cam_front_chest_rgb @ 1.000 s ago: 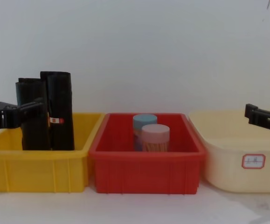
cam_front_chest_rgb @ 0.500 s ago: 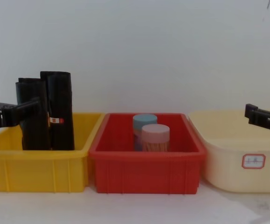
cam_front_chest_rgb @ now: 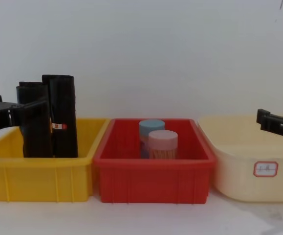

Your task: Pick up the garbage bag with the one hand and transfer it to the other hand.

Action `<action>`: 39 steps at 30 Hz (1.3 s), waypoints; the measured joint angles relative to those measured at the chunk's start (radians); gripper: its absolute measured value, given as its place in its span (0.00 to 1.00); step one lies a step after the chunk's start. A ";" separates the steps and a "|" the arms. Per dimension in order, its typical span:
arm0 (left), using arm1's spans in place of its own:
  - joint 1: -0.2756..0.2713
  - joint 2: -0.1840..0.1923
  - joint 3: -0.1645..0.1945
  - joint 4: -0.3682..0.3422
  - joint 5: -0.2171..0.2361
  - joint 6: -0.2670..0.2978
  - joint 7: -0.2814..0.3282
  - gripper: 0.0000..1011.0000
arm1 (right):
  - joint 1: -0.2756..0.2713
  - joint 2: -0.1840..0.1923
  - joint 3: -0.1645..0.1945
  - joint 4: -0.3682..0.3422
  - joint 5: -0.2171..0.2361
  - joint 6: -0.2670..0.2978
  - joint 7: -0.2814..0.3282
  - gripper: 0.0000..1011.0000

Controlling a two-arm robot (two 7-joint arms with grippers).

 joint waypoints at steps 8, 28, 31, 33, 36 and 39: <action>-0.039 -0.014 0.005 0.044 0.003 -0.008 -0.020 0.99 | 0.000 0.000 0.000 0.000 0.000 0.000 0.000 0.99; -0.101 -0.045 0.018 0.105 0.040 -0.027 -0.046 0.69 | 0.000 0.000 0.000 0.000 0.000 0.000 0.000 0.99; -0.103 -0.048 0.017 0.106 0.046 -0.030 -0.044 0.61 | 0.000 0.000 0.000 0.000 0.000 0.000 0.000 0.99; -0.103 -0.049 0.016 0.105 0.049 -0.032 -0.044 0.56 | 0.000 0.000 0.000 0.000 0.000 0.000 0.000 0.99; -0.103 -0.052 0.013 0.101 0.055 -0.037 -0.042 0.52 | 0.000 0.000 0.000 0.000 0.000 0.000 0.000 0.99; -0.105 -0.055 0.011 0.096 0.058 -0.040 -0.042 0.49 | 0.000 0.000 0.000 0.000 0.000 0.000 0.000 0.99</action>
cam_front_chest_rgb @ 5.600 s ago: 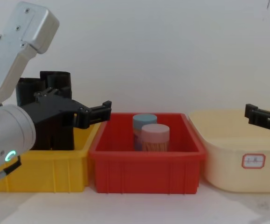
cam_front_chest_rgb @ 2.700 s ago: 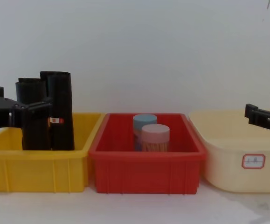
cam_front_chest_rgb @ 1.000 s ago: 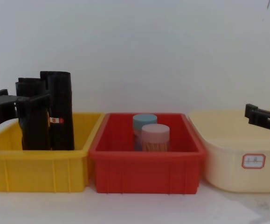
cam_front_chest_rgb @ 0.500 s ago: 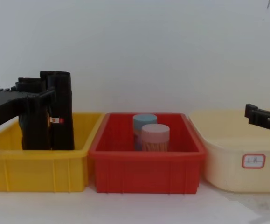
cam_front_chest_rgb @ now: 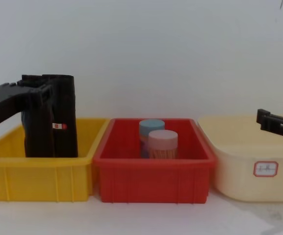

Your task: Pick up the garbage bag with the one hand and transfer it to the other hand.

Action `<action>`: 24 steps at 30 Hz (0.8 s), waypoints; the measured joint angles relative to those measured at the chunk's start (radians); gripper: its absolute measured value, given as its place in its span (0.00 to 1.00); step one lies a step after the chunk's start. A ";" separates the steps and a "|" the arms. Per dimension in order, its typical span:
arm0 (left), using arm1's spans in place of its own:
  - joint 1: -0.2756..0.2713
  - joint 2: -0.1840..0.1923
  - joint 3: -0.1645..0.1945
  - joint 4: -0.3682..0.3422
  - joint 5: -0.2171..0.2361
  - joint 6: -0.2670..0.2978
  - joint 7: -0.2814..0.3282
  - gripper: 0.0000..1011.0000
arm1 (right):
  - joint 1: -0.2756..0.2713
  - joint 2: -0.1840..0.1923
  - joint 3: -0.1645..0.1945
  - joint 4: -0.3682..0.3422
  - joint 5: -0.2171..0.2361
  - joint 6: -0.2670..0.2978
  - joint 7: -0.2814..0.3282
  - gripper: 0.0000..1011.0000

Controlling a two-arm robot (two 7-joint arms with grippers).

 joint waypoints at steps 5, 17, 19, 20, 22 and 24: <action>-0.005 -0.002 -0.003 -0.011 0.003 -0.004 -0.005 0.49 | 0.000 0.000 0.000 0.000 0.000 0.000 0.000 0.99; -0.050 -0.005 0.004 -0.065 -0.005 -0.015 -0.070 0.49 | 0.000 0.000 0.000 0.000 0.000 0.000 0.000 0.99; -0.061 -0.006 0.008 -0.075 -0.012 -0.015 -0.088 0.49 | 0.000 0.000 0.000 0.000 0.000 0.000 0.000 0.99; -0.064 -0.007 0.010 -0.078 -0.016 -0.015 -0.093 0.49 | 0.000 0.000 0.000 0.000 0.000 0.000 0.000 0.99; -0.074 -0.009 0.015 -0.089 -0.025 -0.014 -0.113 0.49 | 0.000 0.000 0.000 0.000 0.000 0.000 0.000 0.99; -0.080 -0.011 0.018 -0.095 -0.032 -0.012 -0.127 0.49 | 0.000 0.000 0.000 0.000 0.000 0.000 0.000 0.99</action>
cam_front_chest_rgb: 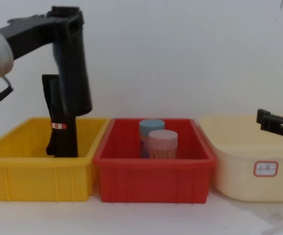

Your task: Pick up the garbage bag with the one hand and transfer it to the other hand.

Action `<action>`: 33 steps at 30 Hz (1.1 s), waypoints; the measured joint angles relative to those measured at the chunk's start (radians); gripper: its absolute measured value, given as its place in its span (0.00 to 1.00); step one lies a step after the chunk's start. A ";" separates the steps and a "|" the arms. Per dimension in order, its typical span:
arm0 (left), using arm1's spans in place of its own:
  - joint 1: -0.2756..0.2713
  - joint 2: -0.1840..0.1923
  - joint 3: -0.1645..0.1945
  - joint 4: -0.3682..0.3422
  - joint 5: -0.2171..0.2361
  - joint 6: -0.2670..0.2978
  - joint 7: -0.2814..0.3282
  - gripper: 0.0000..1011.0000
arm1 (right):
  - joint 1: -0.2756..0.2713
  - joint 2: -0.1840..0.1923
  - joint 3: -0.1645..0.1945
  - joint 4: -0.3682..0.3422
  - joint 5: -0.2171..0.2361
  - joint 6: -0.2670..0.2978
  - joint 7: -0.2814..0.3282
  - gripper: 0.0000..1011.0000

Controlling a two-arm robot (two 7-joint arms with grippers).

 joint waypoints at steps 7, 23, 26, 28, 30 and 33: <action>-0.026 -0.009 0.021 -0.027 -0.039 0.013 -0.060 0.49 | 0.000 0.000 0.000 0.000 0.000 0.000 0.000 0.99; -0.078 -0.034 0.081 -0.073 -0.155 0.063 -0.187 0.49 | 0.000 0.000 0.002 -0.005 0.004 0.000 0.008 0.99; -0.088 -0.041 0.095 -0.078 -0.179 0.075 -0.208 0.49 | -0.001 0.002 0.003 -0.011 0.010 0.002 0.019 0.99; -0.096 -0.046 0.106 -0.082 -0.196 0.084 -0.225 0.49 | 0.000 0.003 0.004 -0.017 0.015 0.005 0.029 0.99; -0.103 -0.051 0.115 -0.085 -0.213 0.093 -0.240 0.49 | 0.001 0.004 0.004 -0.022 0.019 0.008 0.036 0.99; -0.112 -0.058 0.126 -0.086 -0.232 0.103 -0.257 0.49 | 0.003 0.006 0.004 -0.032 0.026 0.014 0.050 0.99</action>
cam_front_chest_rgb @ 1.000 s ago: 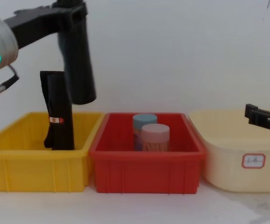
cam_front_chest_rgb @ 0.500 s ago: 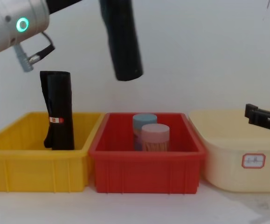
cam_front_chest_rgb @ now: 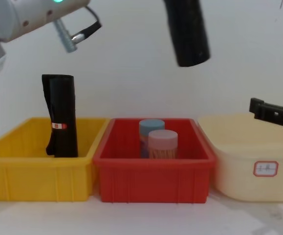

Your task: Pick up the garbage bag with the one hand and transfer it to the other hand.

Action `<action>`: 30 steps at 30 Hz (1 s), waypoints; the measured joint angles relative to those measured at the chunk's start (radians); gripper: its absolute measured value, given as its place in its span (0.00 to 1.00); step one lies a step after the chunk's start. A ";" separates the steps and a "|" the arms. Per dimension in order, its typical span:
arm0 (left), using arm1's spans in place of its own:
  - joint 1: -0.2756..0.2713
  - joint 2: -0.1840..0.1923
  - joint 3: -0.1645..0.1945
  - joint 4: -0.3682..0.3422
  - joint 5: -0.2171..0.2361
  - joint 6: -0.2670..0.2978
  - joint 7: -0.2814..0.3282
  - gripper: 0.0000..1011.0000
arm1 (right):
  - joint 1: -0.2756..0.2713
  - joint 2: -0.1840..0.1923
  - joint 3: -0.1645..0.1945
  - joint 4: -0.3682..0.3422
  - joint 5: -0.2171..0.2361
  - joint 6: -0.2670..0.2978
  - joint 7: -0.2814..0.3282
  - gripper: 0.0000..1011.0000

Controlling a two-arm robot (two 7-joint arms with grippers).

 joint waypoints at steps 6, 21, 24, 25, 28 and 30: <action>-0.020 -0.018 0.028 -0.004 -0.044 0.025 -0.036 0.49 | 0.007 0.003 -0.002 -0.020 0.011 0.014 0.023 0.99; -0.044 -0.041 0.065 -0.012 -0.099 0.057 -0.070 0.49 | 0.024 -0.004 0.005 -0.058 0.026 0.046 0.056 0.99; -0.044 -0.040 0.065 -0.013 -0.099 0.056 -0.066 0.49 | 0.025 -0.006 0.007 -0.060 0.028 0.053 0.059 0.99; -0.044 -0.039 0.065 -0.013 -0.098 0.055 -0.064 0.49 | 0.026 -0.007 0.008 -0.061 0.028 0.054 0.059 0.99; -0.041 -0.036 0.063 -0.013 -0.096 0.048 -0.054 0.49 | 0.027 -0.009 0.010 -0.062 0.029 0.060 0.062 0.99; -0.040 -0.033 0.061 -0.013 -0.092 0.042 -0.047 0.49 | 0.028 -0.010 0.010 -0.062 0.030 0.063 0.064 0.99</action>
